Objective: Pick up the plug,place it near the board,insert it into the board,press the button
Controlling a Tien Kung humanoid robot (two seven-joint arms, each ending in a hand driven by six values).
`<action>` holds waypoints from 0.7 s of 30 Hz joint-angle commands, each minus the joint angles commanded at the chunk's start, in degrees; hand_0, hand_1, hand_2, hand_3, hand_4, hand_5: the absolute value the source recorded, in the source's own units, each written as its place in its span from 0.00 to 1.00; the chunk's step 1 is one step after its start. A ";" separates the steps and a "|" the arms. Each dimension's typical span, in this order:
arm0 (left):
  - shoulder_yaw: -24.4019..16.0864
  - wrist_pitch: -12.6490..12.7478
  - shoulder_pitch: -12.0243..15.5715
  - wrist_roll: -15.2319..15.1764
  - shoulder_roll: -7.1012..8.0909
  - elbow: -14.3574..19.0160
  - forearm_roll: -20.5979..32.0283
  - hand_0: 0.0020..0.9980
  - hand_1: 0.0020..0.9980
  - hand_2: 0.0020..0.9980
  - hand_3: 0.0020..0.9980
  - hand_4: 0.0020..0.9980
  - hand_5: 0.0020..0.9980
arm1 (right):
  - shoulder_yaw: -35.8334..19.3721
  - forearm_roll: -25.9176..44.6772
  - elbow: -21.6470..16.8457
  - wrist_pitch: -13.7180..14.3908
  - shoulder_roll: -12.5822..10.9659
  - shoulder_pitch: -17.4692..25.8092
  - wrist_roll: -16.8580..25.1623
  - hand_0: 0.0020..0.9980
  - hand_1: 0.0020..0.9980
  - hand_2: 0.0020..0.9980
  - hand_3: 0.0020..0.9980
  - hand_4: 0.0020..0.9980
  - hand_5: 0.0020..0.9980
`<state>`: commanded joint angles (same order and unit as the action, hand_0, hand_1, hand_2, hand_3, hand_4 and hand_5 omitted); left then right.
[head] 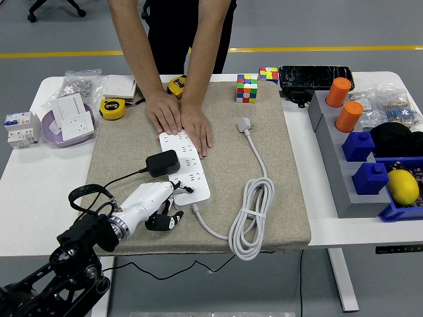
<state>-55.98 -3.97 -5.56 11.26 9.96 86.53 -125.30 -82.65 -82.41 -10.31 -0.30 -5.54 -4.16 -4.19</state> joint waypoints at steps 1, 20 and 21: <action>-0.12 -0.13 0.05 0.09 0.03 0.41 -0.34 0.17 0.02 0.14 0.74 0.62 0.00 | 0.03 0.00 0.00 0.00 0.00 0.00 0.00 0.89 0.73 0.72 0.74 1.00 0.69; -8.01 18.46 -2.29 -13.64 -2.08 1.56 14.94 0.33 0.25 0.28 0.49 0.83 0.09 | 0.84 0.35 0.00 -0.01 0.08 0.20 -0.12 0.89 0.73 0.72 0.74 1.00 0.69; -8.32 18.75 -2.74 -15.45 -2.32 0.68 17.55 0.33 0.25 0.28 0.49 0.83 0.09 | 0.86 0.34 0.00 -0.02 0.08 0.18 -0.13 0.89 0.73 0.72 0.74 1.00 0.69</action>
<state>-64.30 14.77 -8.29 -4.19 7.65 87.21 -107.75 -81.79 -82.07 -10.31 -0.31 -5.47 -3.98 -4.32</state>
